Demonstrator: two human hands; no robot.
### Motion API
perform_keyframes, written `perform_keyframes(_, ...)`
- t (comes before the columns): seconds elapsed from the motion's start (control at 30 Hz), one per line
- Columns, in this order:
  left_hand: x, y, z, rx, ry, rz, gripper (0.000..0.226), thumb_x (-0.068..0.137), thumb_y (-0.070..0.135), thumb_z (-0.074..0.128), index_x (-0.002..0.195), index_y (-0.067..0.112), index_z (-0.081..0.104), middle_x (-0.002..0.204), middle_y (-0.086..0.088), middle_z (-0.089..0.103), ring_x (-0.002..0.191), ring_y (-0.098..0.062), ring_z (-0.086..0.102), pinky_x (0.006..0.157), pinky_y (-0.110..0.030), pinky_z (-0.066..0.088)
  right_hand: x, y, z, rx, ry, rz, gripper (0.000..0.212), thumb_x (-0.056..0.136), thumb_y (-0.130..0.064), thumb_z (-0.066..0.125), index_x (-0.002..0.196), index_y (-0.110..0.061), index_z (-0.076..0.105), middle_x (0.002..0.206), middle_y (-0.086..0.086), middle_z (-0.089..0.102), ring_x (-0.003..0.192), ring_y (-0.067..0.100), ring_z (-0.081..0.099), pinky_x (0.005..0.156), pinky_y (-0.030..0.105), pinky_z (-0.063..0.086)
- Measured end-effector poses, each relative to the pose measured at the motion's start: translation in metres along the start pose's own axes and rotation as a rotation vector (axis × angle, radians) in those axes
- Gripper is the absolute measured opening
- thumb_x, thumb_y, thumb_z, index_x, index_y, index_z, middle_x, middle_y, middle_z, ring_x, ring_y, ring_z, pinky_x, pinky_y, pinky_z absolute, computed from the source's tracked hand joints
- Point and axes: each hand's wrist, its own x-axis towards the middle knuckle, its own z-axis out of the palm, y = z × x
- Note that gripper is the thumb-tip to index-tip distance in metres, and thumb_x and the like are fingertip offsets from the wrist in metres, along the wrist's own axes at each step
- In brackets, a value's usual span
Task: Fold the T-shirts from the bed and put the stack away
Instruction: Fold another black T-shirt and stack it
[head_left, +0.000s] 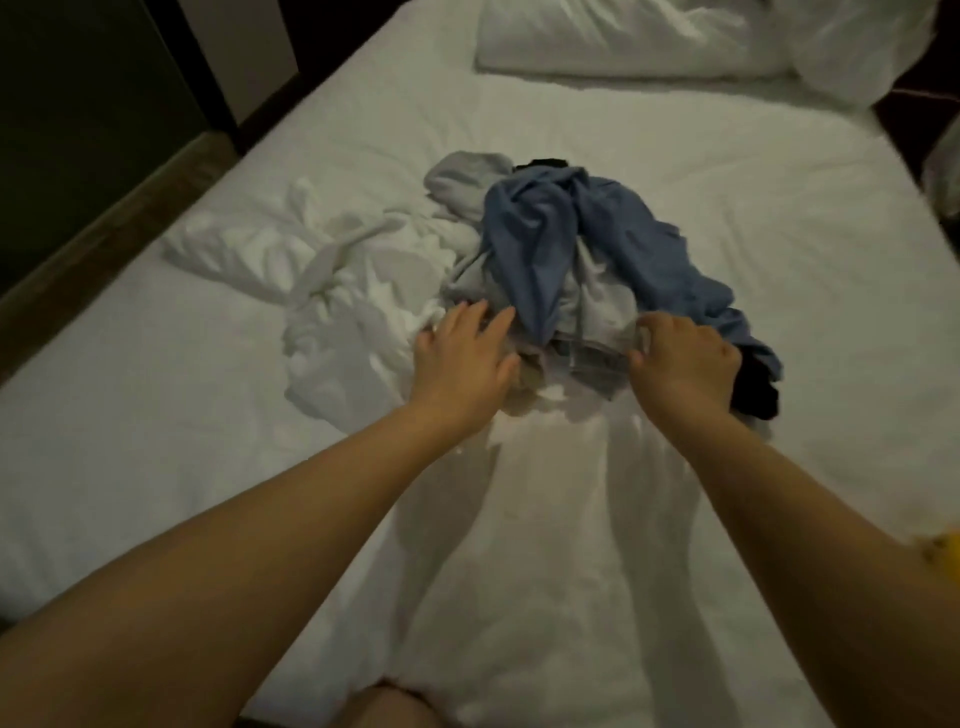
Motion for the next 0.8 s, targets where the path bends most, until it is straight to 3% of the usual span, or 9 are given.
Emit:
perform_keyframes(0.1, 0.005, -0.012, 0.012, -0.007, -0.01, 0.015, 0.052, 0.095, 0.04, 0.04, 0.144, 0.029, 0.026, 0.153, -0.003, 0.019, 0.14, -0.024, 0.014, 0.108, -0.046, 0.02, 0.006, 0.013, 0.021, -0.144, -0.182, 0.095, 0.037, 0.093, -0.019, 0.047, 0.129, -0.018, 0.04, 0.134, 0.014, 0.041, 0.121, 0.038, 0.037, 0.098, 0.048, 0.031)
perform_keyframes(0.2, 0.003, -0.015, 0.019, -0.034, -0.015, 0.042, 0.054, 0.095, 0.041, 0.041, 0.145, 0.031, 0.025, 0.155, -0.003, 0.014, 0.141, -0.024, 0.01, 0.108, -0.047, 0.018, 0.003, 0.039, 0.034, -0.217, -0.224, 0.15, 0.034, 0.093, -0.015, 0.049, 0.125, -0.011, 0.039, 0.131, 0.017, 0.041, 0.119, 0.039, 0.038, 0.091, 0.047, 0.035)
perform_keyframes(0.3, 0.003, -0.013, 0.021, -0.034, -0.009, 0.028, 0.057, 0.093, 0.044, 0.042, 0.146, 0.032, 0.023, 0.155, -0.003, 0.013, 0.142, -0.024, 0.008, 0.109, -0.048, 0.015, 0.008, 0.053, 0.034, -0.149, -0.116, 0.088, 0.013, 0.094, -0.009, 0.046, 0.105, -0.005, 0.05, 0.111, 0.02, 0.054, 0.099, 0.039, 0.051, 0.075, 0.042, 0.034)
perform_keyframes(0.37, 0.001, -0.008, 0.019, -0.042, -0.02, 0.015, 0.059, 0.093, 0.046, 0.042, 0.146, 0.033, 0.021, 0.156, -0.003, 0.012, 0.142, -0.023, 0.007, 0.111, -0.048, 0.011, 0.009, 0.054, 0.027, 0.002, -0.062, 0.062, 0.015, 0.095, -0.01, 0.044, 0.101, -0.003, 0.056, 0.104, 0.022, 0.06, 0.09, 0.04, 0.054, 0.071, 0.04, 0.037)
perform_keyframes(0.5, -0.009, 0.01, 0.004, -0.043, -0.063, 0.025, 0.061, 0.094, 0.048, 0.039, 0.148, 0.033, 0.013, 0.157, -0.002, 0.007, 0.144, -0.022, 0.002, 0.113, -0.051, 0.007, -0.005, 0.038, -0.001, 0.293, 0.048, 0.06, 0.022, 0.097, -0.017, 0.043, 0.105, -0.003, 0.058, 0.106, 0.02, 0.061, 0.093, 0.037, 0.055, 0.069, 0.032, 0.033)
perform_keyframes(0.6, -0.016, 0.026, -0.019, -0.053, -0.042, 0.061, 0.061, 0.095, 0.049, 0.036, 0.148, 0.035, 0.009, 0.158, -0.001, 0.004, 0.144, -0.022, 0.002, 0.114, -0.052, 0.009, -0.008, 0.021, -0.063, 0.533, 0.249, 0.063, 0.024, 0.095, -0.013, 0.043, 0.108, -0.002, 0.06, 0.108, 0.018, 0.063, 0.095, 0.03, 0.056, 0.068, 0.022, 0.03)
perform_keyframes(0.73, -0.02, 0.053, -0.067, -0.166, 0.107, 0.129, 0.062, 0.094, 0.051, 0.038, 0.148, 0.035, 0.014, 0.157, -0.002, 0.01, 0.144, -0.023, 0.008, 0.113, -0.05, 0.014, -0.023, -0.004, -0.168, 0.89, 0.656, -0.172, 0.017, 0.091, -0.008, 0.045, 0.099, -0.01, 0.06, 0.086, 0.003, 0.058, 0.069, 0.003, 0.047, 0.065, 0.012, 0.035)
perform_keyframes(0.8, -0.024, 0.069, -0.094, -0.218, 0.184, 0.193, 0.064, 0.093, 0.053, 0.038, 0.148, 0.032, 0.013, 0.155, -0.004, 0.017, 0.142, -0.024, 0.015, 0.111, -0.048, 0.019, -0.035, -0.014, -0.199, 0.931, 0.609, -0.2, 0.014, 0.092, -0.008, 0.045, 0.098, -0.011, 0.058, 0.085, 0.001, 0.054, 0.071, 0.006, 0.047, 0.064, 0.013, 0.034)
